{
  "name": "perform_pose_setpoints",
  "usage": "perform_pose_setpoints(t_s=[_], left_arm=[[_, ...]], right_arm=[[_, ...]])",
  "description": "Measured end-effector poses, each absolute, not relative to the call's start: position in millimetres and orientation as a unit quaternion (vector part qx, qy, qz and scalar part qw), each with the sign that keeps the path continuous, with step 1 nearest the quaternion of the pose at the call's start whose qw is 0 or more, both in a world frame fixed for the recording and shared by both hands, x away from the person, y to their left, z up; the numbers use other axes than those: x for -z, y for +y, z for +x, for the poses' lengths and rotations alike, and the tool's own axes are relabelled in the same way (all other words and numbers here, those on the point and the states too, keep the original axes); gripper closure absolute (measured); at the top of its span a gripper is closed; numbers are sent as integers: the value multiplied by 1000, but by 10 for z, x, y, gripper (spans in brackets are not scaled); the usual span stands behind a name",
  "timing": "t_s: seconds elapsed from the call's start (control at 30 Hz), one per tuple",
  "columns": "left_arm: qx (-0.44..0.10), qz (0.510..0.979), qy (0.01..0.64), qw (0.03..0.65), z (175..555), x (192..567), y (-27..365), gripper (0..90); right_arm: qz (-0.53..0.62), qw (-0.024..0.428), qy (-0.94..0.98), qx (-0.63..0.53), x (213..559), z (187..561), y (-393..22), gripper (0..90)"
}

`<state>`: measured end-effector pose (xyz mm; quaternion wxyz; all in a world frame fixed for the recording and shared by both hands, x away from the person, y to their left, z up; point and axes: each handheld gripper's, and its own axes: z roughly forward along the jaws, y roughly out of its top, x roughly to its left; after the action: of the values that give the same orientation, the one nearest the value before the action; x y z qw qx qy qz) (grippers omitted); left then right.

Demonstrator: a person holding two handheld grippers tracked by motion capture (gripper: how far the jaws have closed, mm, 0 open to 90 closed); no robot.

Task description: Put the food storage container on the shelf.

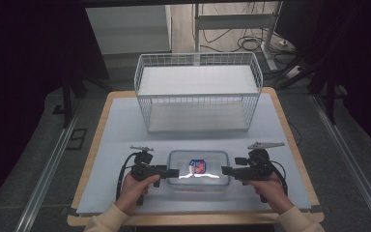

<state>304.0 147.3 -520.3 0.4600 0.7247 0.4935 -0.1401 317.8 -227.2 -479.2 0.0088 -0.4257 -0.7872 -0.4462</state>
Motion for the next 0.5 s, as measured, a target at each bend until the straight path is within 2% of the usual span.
perform_pose_setpoints(t_s=[0.1, 0.5], left_arm=[[157, 721, 488, 466, 3032, 5229, 1441, 206], [154, 715, 492, 473, 3024, 5231, 1459, 245]], right_arm=[[-424, 11, -789, 445, 4797, 3170, -2259, 174], [-428, 36, -790, 438, 4880, 3188, -2225, 181]])
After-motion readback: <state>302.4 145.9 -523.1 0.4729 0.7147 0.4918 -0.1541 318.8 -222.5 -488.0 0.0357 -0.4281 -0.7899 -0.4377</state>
